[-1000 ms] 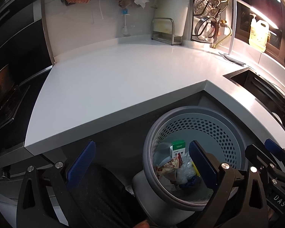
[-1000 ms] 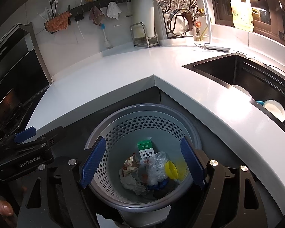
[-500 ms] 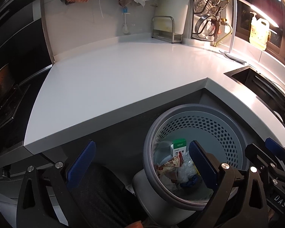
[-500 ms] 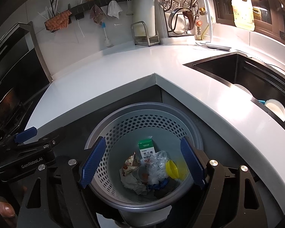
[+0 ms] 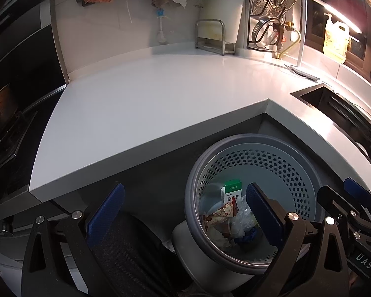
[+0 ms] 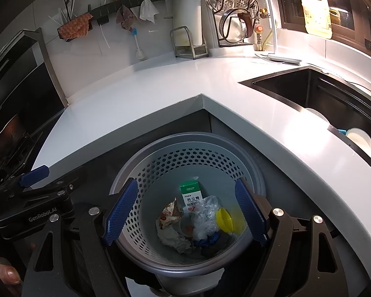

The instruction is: Collect trash

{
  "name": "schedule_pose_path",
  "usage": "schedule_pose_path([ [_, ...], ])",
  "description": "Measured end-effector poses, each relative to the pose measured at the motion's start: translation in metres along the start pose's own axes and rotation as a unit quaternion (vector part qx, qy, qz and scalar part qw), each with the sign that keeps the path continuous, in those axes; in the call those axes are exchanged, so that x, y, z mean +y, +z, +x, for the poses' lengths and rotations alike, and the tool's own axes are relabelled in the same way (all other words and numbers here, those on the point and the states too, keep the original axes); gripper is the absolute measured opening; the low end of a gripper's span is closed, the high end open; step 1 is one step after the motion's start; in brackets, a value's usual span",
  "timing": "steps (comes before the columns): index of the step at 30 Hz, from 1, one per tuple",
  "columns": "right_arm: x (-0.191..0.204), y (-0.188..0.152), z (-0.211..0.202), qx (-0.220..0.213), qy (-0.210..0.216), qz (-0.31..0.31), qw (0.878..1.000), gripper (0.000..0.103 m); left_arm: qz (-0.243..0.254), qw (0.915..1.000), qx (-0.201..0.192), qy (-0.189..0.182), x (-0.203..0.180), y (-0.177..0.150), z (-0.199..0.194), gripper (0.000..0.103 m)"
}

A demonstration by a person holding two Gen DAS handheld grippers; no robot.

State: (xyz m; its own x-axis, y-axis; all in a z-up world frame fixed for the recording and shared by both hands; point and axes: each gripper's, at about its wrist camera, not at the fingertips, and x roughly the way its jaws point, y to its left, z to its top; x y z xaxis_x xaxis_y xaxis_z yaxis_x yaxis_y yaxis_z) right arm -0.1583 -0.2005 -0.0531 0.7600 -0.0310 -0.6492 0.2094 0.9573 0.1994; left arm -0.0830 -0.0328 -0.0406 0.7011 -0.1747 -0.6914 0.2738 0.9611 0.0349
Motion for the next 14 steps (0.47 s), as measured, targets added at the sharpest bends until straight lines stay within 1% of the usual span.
schedule_pose_path([
  [4,-0.0002,-0.0001,0.0010,0.001,0.001,0.000,1.000,0.077,0.006,1.0000,-0.003,0.002,-0.0027,0.0000,-0.0002,0.097],
  [14,-0.0006,-0.0002,0.0019,0.001,0.001,0.000,1.000,0.077,-0.002,1.0000,0.003,0.001,-0.0004,0.0017,0.0019,0.097],
])
